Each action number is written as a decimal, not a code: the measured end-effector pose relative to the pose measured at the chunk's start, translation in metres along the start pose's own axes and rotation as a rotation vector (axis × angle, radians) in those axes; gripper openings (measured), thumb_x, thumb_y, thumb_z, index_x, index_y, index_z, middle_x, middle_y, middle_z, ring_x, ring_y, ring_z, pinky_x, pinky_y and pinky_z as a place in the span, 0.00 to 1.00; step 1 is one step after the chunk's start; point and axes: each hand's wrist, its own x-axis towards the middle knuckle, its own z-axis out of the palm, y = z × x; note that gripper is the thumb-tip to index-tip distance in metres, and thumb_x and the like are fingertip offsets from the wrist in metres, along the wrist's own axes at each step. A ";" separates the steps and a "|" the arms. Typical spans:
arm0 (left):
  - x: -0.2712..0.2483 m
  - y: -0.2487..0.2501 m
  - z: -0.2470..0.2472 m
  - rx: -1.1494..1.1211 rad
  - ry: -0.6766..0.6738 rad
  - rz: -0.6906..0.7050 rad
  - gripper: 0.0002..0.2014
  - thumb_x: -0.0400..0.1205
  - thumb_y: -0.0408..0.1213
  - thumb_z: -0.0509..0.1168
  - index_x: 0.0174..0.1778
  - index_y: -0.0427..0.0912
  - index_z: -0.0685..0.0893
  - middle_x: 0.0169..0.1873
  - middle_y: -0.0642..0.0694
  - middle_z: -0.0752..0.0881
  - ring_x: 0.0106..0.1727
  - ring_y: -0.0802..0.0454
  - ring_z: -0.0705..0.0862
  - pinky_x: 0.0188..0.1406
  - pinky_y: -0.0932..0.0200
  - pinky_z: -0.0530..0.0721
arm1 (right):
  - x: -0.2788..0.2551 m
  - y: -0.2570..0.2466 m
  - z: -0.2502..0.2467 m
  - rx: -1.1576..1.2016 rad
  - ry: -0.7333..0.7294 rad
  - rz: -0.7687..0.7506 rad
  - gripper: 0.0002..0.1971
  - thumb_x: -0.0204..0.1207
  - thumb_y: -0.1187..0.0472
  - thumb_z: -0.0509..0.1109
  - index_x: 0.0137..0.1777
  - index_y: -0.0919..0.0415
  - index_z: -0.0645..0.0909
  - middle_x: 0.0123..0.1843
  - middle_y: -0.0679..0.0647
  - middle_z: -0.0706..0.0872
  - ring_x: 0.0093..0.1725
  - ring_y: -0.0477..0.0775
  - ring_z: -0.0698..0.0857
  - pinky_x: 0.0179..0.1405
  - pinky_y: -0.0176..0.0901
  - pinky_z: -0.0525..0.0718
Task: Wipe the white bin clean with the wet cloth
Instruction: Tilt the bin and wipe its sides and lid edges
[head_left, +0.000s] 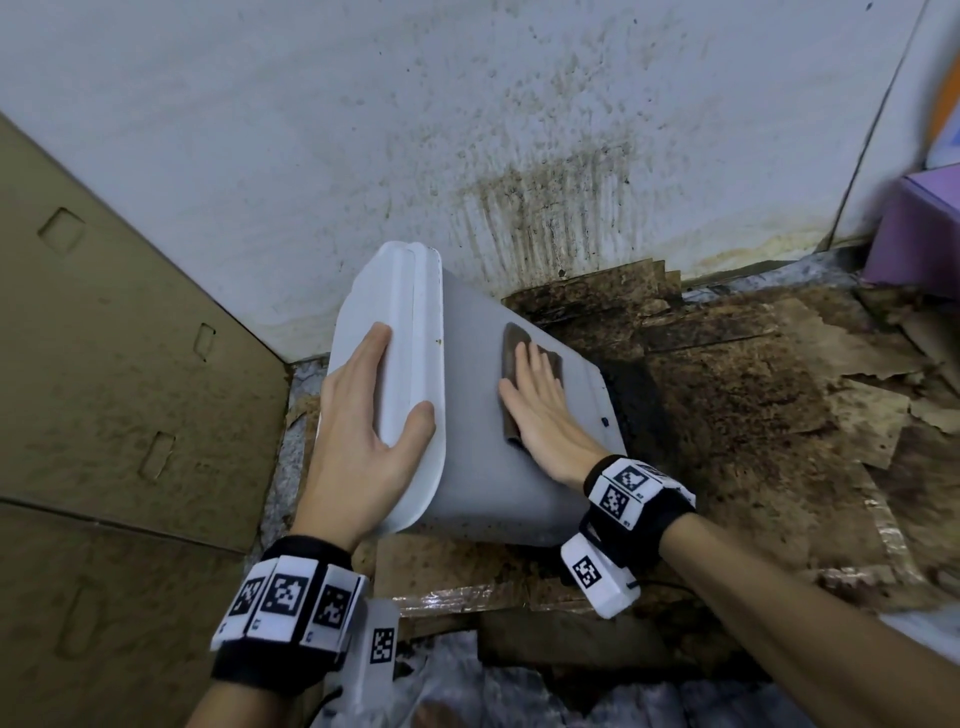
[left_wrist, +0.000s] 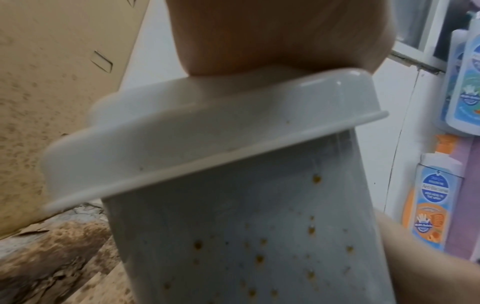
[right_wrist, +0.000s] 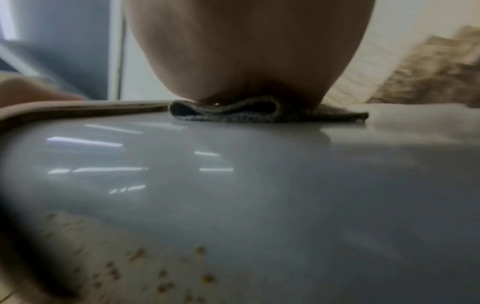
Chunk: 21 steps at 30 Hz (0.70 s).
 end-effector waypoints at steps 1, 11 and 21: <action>0.000 0.000 -0.001 -0.002 0.002 -0.001 0.41 0.77 0.60 0.58 0.89 0.54 0.60 0.85 0.55 0.67 0.84 0.58 0.60 0.80 0.53 0.64 | -0.001 -0.005 0.002 -0.011 -0.012 -0.040 0.31 0.91 0.47 0.39 0.87 0.53 0.27 0.87 0.47 0.25 0.85 0.44 0.26 0.85 0.49 0.30; -0.002 -0.004 -0.004 -0.047 0.026 -0.047 0.38 0.79 0.53 0.63 0.88 0.56 0.62 0.79 0.56 0.69 0.82 0.57 0.64 0.79 0.55 0.64 | -0.002 0.010 0.006 -0.082 0.020 -0.186 0.32 0.91 0.45 0.41 0.86 0.51 0.29 0.88 0.47 0.27 0.85 0.40 0.28 0.85 0.41 0.31; -0.005 -0.008 -0.007 -0.064 0.024 -0.087 0.38 0.79 0.51 0.63 0.89 0.57 0.62 0.76 0.56 0.70 0.80 0.56 0.66 0.77 0.56 0.64 | 0.019 0.064 -0.021 -0.019 0.012 0.156 0.32 0.92 0.50 0.44 0.88 0.62 0.34 0.89 0.55 0.31 0.87 0.50 0.30 0.85 0.45 0.32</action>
